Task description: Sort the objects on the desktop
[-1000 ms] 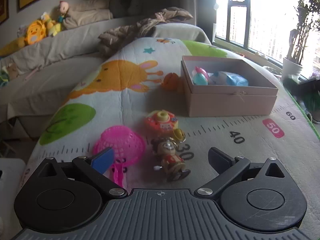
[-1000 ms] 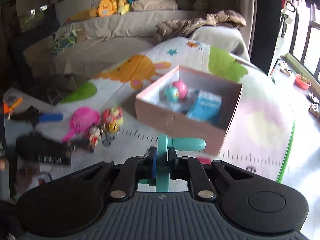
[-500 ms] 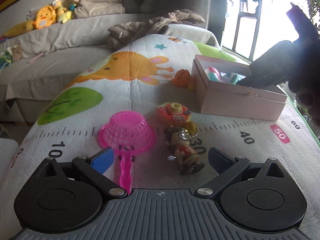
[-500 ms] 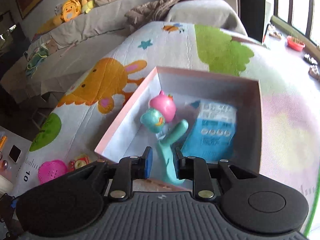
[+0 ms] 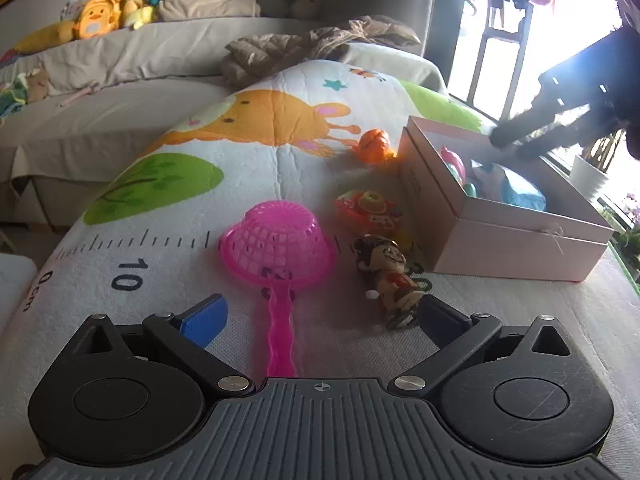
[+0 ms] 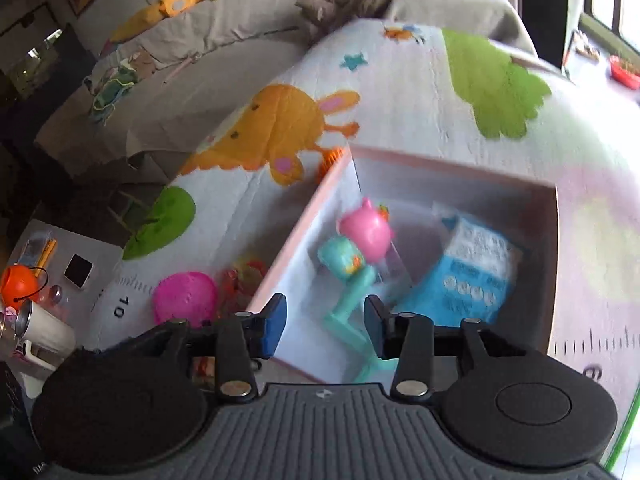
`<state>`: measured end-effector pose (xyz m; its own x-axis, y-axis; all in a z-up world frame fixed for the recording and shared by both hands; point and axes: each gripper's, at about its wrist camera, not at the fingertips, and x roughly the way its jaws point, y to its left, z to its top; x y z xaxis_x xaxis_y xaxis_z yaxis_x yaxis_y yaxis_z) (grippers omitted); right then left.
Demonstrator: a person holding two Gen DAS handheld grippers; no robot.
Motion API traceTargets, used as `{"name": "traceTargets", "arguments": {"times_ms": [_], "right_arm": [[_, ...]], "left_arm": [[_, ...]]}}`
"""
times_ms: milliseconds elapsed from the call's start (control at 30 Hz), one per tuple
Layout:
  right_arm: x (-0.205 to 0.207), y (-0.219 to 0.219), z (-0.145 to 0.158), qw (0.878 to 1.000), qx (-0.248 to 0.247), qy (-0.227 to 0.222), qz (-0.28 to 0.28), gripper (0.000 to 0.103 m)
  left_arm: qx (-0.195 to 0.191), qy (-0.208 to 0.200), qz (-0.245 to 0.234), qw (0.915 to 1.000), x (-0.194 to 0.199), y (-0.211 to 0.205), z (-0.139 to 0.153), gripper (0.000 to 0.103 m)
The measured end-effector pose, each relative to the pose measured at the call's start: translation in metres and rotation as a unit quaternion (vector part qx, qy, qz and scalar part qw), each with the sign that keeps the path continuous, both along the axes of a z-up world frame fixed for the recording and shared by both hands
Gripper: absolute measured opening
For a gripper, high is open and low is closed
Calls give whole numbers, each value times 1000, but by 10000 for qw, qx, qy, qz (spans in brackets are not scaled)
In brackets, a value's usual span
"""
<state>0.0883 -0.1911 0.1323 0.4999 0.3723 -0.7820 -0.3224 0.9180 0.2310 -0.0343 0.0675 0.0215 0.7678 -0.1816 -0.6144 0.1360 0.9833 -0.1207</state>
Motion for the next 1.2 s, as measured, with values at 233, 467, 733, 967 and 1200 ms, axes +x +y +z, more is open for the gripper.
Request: {"name": "traceTargets", "arguments": {"times_ms": [233,467,733,967,1200], "right_arm": [[95,99,8,9943,-922,-486,228,45],[190,144,-50,9785,-2028,-204,-314,42],[196,152,-73,9730,-2307,78,-32,30],[124,144,-32,9853,-1053,727,1135,31],[126,144,-47,9749,-2056,398,752,29]], "left_arm": [[-510,4,186,9985,-2,17,-2,103],[-881,-140,234,9957,-8,28,-1,103],[-1021,-91,218,9945,-7,31,-2,103],[-997,-92,253,9947,-5,30,-2,103],[-925,-100,298,9952,-5,29,-2,103]]}}
